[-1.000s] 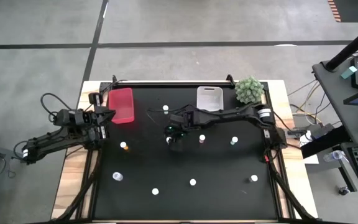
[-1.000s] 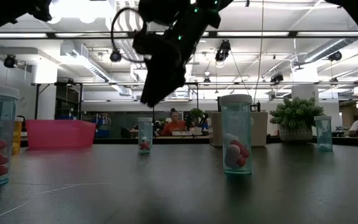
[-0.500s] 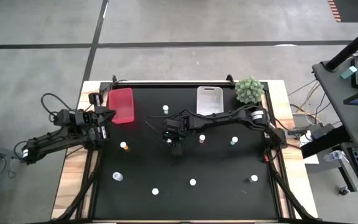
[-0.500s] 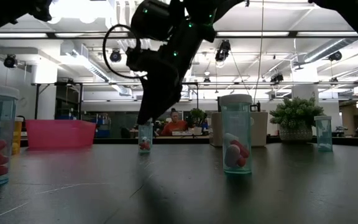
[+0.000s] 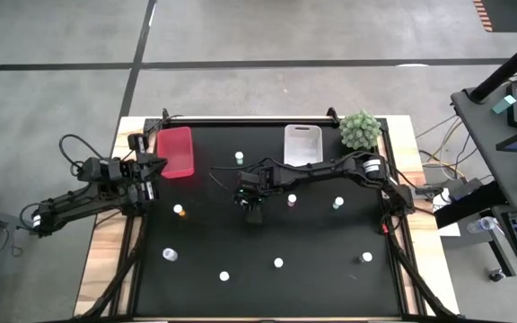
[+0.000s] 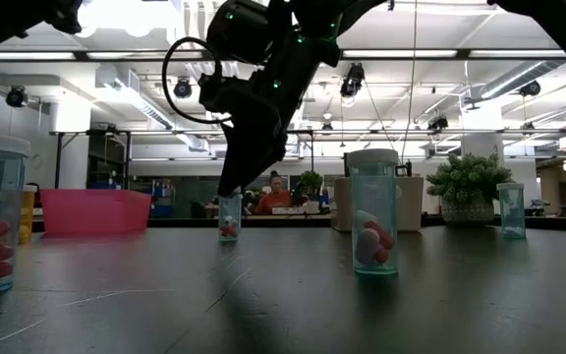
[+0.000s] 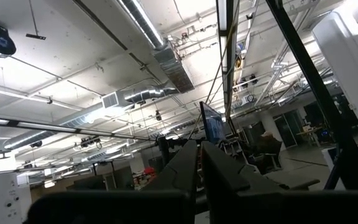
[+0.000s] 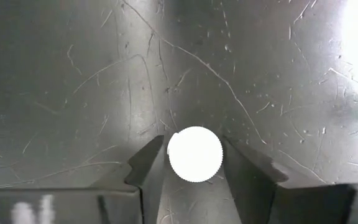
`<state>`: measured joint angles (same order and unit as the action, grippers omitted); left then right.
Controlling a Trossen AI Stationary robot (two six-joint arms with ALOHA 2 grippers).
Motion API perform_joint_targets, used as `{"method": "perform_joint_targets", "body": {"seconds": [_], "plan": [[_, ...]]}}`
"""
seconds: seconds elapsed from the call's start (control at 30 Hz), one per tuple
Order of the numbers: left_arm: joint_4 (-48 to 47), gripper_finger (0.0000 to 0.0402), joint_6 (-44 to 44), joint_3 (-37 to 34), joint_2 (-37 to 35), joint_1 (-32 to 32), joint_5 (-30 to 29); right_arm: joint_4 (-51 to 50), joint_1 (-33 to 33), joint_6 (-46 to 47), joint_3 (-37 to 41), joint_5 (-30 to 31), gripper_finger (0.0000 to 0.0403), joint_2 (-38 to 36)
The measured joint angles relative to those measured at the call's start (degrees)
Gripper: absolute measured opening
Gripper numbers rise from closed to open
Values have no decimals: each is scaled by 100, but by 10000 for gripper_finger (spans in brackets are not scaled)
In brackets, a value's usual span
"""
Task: Pick and place medicine bottles into bin by pill shape (circle, oval)
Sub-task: Put the blue capsule bottle into the white bin
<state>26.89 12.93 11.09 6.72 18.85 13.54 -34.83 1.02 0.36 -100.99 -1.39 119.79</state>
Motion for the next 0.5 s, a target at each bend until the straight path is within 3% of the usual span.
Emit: {"method": "perform_joint_targets", "body": {"seconds": [0.2,0.5], "plan": [[0,6,0,0,0,0,2,1,0,2,0,-1,112,0],[2,6,-1,-2,0,0,2,-1,0,2,0,-2,119,-2]]}}
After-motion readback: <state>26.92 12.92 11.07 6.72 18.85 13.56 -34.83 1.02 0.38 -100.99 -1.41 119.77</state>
